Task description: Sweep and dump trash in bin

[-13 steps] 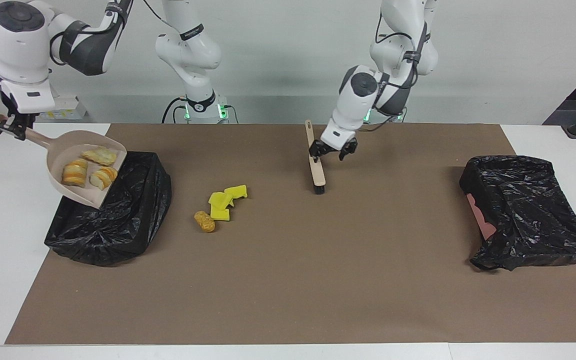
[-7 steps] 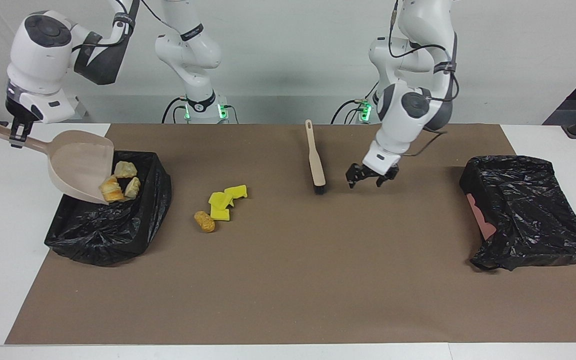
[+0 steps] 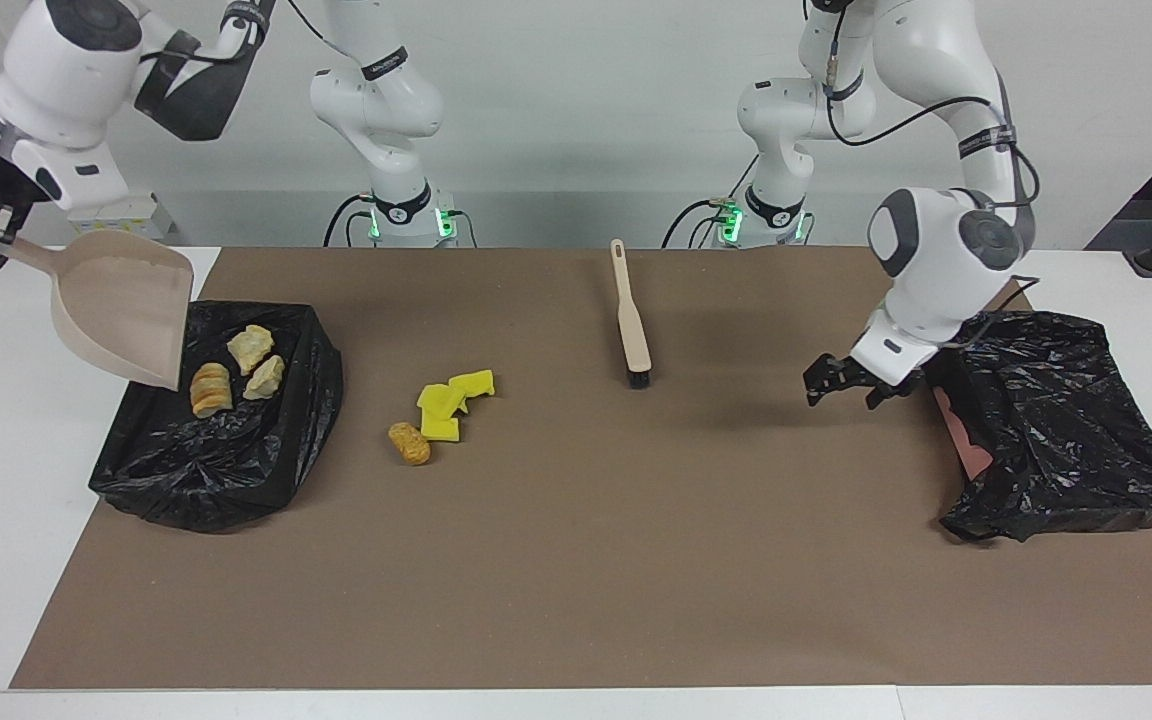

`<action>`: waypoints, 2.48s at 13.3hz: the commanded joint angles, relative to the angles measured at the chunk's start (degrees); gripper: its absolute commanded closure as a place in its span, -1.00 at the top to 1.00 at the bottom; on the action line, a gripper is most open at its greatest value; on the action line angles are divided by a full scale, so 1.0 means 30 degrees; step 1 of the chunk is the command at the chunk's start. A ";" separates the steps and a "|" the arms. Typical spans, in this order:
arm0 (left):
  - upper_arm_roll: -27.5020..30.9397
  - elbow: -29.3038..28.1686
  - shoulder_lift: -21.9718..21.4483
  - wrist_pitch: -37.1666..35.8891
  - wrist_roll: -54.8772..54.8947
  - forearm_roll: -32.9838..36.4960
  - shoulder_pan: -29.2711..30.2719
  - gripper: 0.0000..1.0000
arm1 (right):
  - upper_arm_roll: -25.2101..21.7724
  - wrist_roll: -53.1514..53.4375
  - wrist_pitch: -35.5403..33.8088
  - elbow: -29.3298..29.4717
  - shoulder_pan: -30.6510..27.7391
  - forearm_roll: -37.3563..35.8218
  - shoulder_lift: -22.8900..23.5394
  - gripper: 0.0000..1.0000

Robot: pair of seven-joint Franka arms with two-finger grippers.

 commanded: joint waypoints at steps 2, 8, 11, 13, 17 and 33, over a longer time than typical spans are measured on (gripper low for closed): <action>-0.0161 0.2196 -0.0309 -0.2562 0.0667 0.0448 0.0909 1.00 | 0.1987 0.3451 -0.2588 0.0451 -0.0081 0.2417 -0.0817 -1.00; -0.0190 0.5033 -0.1718 -0.7362 0.0433 0.1180 0.1203 1.00 | 0.4601 1.5308 -0.3619 -0.0222 0.1579 0.8213 -0.0848 -1.00; -0.0190 0.6357 -0.1748 -0.8864 -0.0006 0.1209 0.1115 1.00 | 0.4630 2.2891 -0.3473 -0.0341 0.4244 1.0001 0.0379 -1.00; -0.0131 0.6621 -0.2011 -0.9681 -0.0007 0.1268 0.1115 1.00 | 0.4601 2.8605 -0.2889 0.0066 0.6296 1.0854 0.1870 -1.00; -0.0423 0.7768 -0.2942 -1.1357 0.0052 0.1825 0.0969 1.00 | 0.4630 3.7285 -0.0168 0.1354 0.9433 1.2087 0.5238 -1.00; -0.0219 0.7121 -0.3157 -1.1385 -0.0006 0.1678 0.0912 1.00 | 0.4601 4.7735 0.4086 0.8685 1.4156 1.2234 1.5327 0.19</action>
